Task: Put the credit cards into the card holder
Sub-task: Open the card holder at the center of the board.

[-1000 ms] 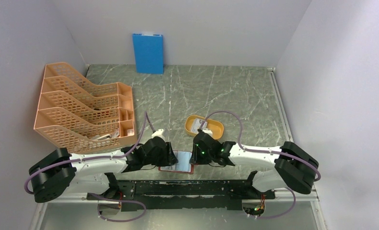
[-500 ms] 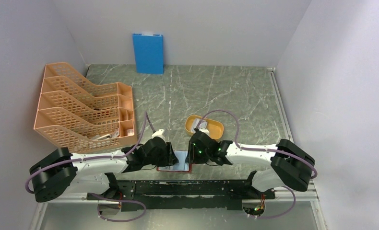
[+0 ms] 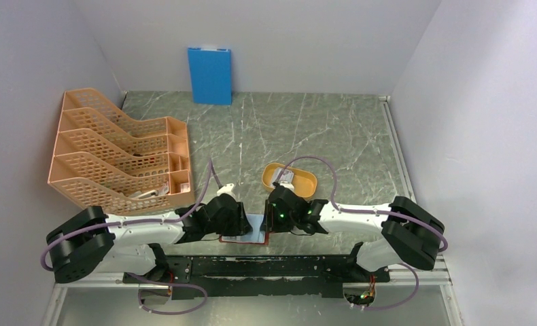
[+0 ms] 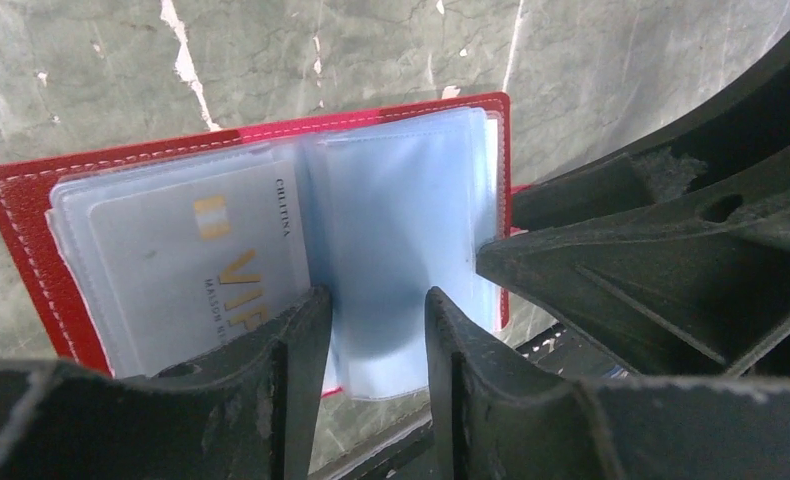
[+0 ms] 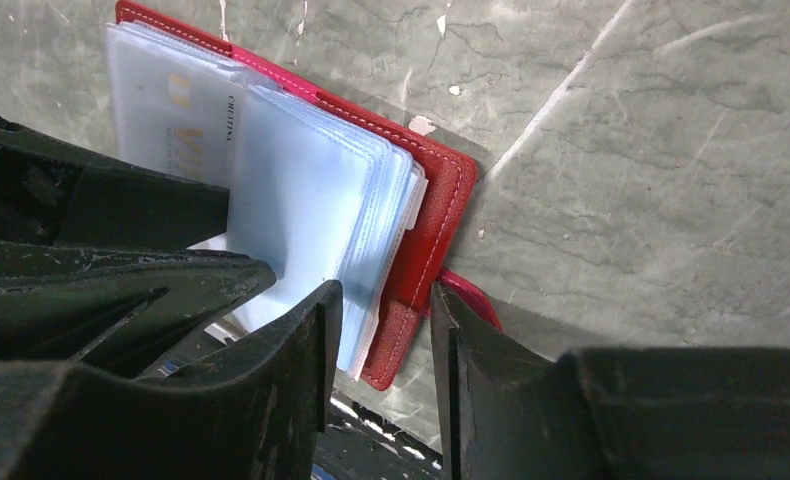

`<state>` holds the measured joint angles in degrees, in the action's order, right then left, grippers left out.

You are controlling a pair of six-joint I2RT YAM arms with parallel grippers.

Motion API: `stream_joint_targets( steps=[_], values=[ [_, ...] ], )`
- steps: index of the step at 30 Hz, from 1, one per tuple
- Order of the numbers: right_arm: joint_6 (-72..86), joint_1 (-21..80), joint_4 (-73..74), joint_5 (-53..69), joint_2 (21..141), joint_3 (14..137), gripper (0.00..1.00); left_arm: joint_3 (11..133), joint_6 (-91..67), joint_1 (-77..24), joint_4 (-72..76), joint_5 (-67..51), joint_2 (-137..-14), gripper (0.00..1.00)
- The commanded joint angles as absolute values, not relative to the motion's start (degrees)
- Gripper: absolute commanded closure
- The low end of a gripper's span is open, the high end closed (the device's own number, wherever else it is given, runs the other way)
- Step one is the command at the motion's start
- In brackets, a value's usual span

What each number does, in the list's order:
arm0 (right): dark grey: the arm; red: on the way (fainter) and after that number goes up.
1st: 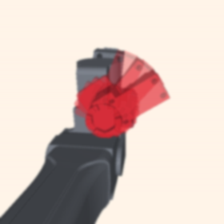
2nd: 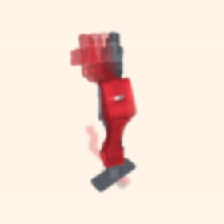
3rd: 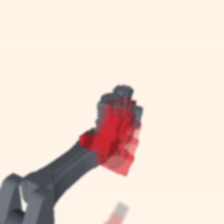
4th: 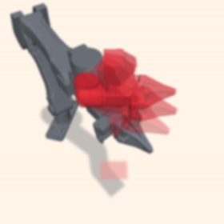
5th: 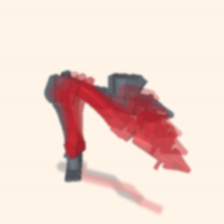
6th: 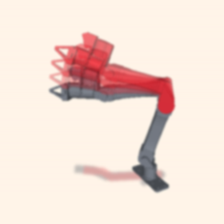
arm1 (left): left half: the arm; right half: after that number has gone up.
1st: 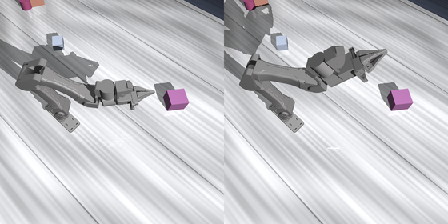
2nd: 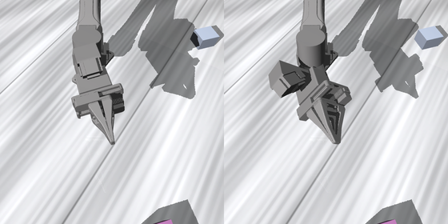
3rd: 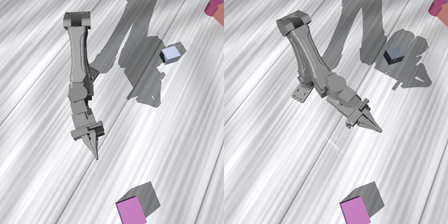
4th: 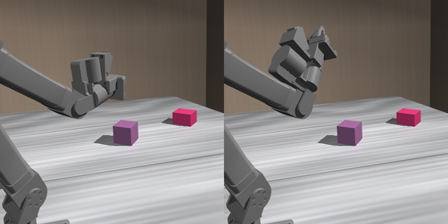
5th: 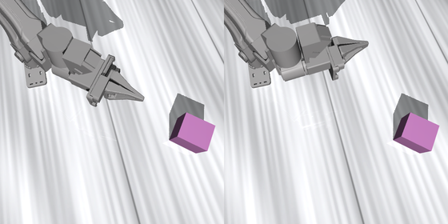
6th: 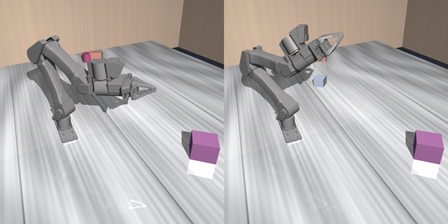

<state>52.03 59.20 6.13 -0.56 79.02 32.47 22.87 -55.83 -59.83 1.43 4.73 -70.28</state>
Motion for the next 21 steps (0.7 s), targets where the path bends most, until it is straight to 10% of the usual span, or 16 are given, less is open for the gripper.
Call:
stream_joint_targets(
  steps=[1,8,21],
  values=[
    [51.5,59.5,4.6,0.6,80.1,33.1,0.59,24.0,-54.5,-60.0,-1.2,5.1,-71.3,0.53],
    [51.8,59.7,3.6,1.6,81.6,33.3,0.59,24.1,-54.2,-60.0,-0.9,5.0,-71.6,0.53],
    [51.6,59.6,4.4,1.2,80.9,33.6,0.59,24.7,-54.5,-60.0,-3.3,7.0,-74.5,0.95]
  ],
)
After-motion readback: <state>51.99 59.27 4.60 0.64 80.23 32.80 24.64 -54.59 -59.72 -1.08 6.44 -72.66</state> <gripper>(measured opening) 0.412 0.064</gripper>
